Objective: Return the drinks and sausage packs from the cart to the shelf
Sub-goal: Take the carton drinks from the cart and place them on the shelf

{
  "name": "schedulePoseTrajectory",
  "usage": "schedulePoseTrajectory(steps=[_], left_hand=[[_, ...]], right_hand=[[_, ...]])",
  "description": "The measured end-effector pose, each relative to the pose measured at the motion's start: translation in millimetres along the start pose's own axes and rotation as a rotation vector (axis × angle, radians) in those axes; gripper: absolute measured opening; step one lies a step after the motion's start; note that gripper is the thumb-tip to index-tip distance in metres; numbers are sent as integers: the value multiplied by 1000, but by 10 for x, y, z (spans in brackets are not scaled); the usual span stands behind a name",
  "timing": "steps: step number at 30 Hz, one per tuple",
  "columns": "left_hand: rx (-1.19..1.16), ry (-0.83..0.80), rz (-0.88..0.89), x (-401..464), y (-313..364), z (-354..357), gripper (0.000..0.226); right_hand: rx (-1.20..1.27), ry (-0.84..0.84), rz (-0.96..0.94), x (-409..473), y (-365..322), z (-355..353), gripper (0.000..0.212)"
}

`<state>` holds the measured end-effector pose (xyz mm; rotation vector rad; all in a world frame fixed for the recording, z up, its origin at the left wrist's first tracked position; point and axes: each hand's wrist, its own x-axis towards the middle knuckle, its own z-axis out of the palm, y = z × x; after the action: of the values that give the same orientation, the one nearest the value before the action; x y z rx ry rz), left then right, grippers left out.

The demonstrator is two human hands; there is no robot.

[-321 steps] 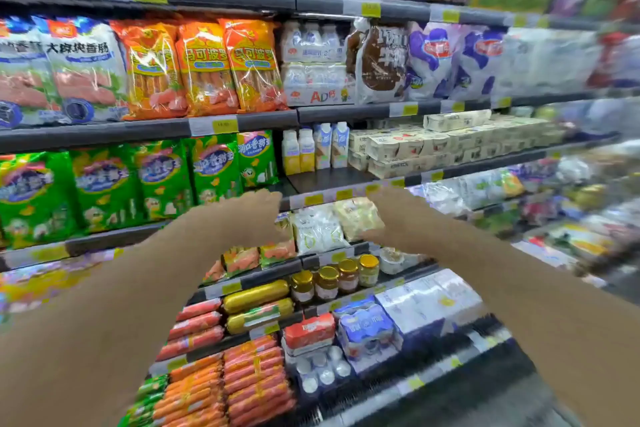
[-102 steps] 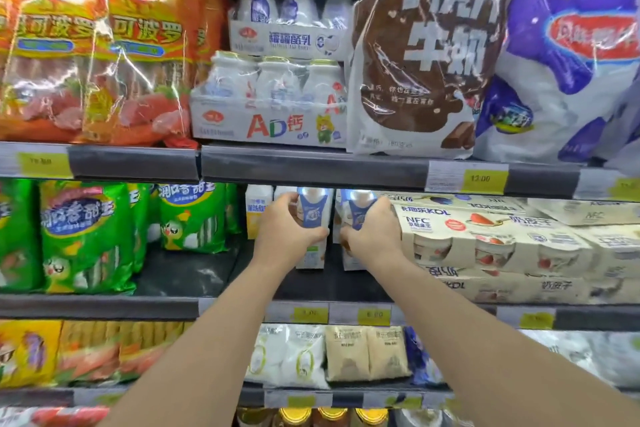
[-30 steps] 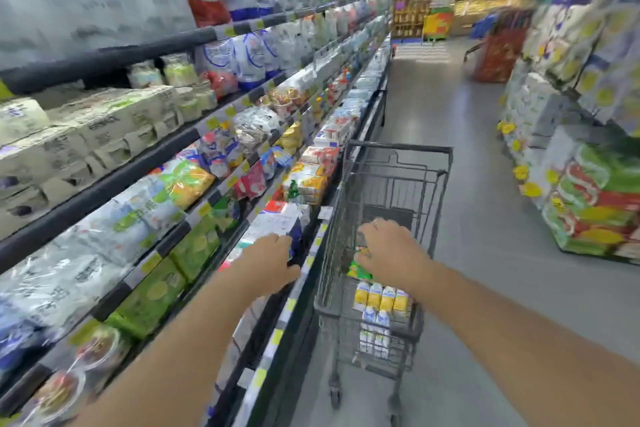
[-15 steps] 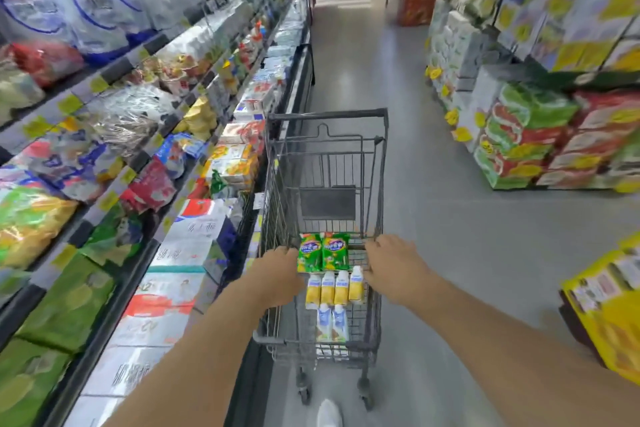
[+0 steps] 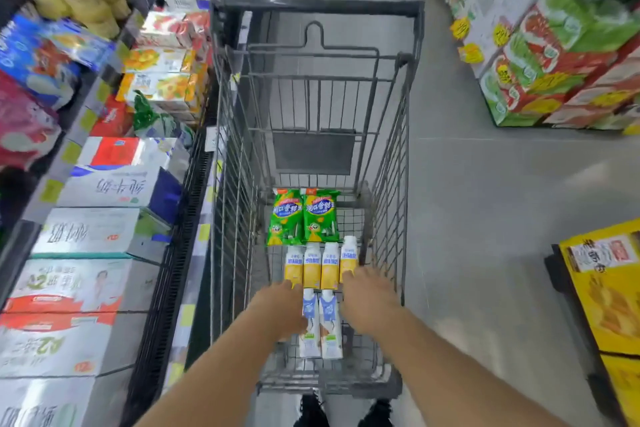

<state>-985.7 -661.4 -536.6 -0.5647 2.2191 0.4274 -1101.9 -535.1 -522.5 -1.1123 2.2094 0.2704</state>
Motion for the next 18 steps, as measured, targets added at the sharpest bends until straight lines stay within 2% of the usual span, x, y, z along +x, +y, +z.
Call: schedulePoseTrajectory(steps=[4,6,9,12,15,18], left_hand=[[-97,-92,-36,604,15,532,59],[-138,-127,-68,826,28,780,57],[-285,-159,-143,1117,45,1104,63],[-481,-151,-247,1405,34,1312,62],[-677,-150,-304,1606,36,1465,47],[-806,-124,-327,1723,13,1618,33]], right_hand=[[213,-140,56,520,29,620,38],[354,-219,127,729,38,908,11],[537,-292,250,1015,49,1340,25],[602,-310,311,1226,24,1616,12],[679,-317,395,1339,11,1874,15],[764,-304,498,1421,-16,2090,30]])
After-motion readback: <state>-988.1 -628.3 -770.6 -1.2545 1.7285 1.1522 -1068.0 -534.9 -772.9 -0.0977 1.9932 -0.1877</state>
